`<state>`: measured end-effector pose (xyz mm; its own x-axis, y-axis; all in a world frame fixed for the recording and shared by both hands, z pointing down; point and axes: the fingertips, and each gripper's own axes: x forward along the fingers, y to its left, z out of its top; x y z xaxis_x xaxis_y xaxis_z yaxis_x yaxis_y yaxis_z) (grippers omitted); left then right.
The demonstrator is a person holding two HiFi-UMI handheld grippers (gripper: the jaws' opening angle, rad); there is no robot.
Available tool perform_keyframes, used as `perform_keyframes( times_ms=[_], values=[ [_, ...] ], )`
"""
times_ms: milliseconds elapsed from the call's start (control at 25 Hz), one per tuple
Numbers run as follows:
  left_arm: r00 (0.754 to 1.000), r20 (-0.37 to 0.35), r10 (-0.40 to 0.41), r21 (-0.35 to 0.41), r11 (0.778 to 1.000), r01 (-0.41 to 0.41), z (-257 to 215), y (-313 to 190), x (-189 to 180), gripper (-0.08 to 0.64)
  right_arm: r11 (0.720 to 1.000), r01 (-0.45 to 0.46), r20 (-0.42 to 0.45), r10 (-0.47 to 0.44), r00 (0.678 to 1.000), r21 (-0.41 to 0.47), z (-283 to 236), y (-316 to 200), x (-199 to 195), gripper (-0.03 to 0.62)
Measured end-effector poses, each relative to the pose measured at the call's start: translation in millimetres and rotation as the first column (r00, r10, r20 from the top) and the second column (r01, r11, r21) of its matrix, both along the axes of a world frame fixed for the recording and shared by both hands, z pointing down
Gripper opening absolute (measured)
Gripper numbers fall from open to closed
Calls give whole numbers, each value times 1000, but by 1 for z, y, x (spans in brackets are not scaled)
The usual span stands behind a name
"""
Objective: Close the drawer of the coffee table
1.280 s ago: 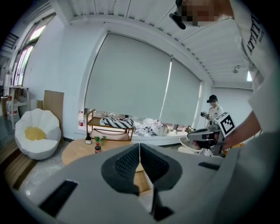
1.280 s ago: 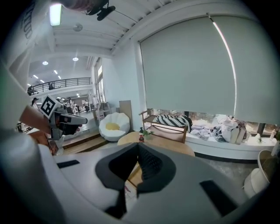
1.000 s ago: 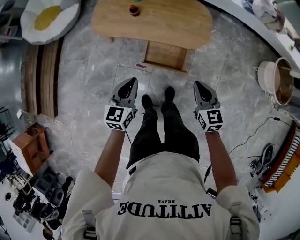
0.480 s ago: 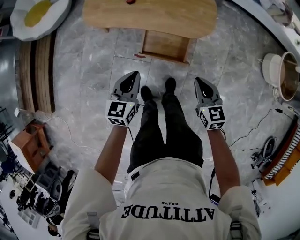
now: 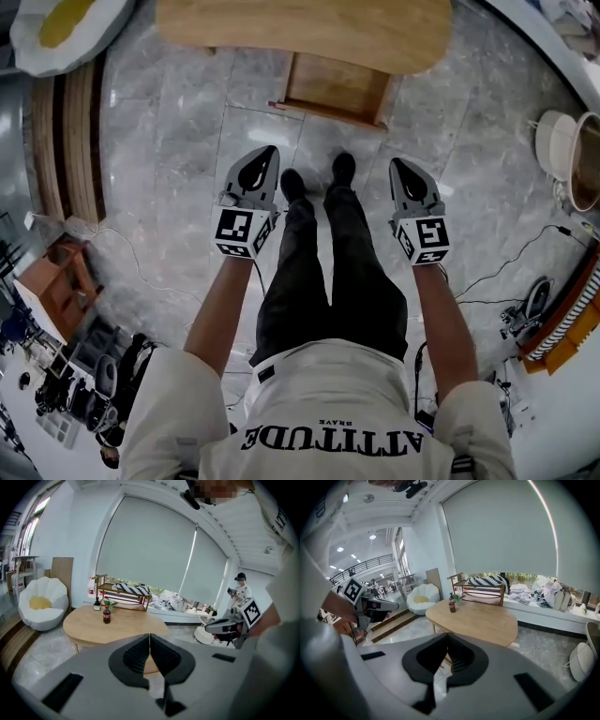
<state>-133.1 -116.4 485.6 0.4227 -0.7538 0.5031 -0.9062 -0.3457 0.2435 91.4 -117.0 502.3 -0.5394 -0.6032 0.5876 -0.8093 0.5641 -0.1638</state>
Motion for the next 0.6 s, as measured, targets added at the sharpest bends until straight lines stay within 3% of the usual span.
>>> perform_keyframes(
  times_ms=[600],
  values=[
    [999,38,-3,-41,999,5,100,-17,-2,21,995,-76,-24,75,997,-67,105,-4,12,20]
  ],
)
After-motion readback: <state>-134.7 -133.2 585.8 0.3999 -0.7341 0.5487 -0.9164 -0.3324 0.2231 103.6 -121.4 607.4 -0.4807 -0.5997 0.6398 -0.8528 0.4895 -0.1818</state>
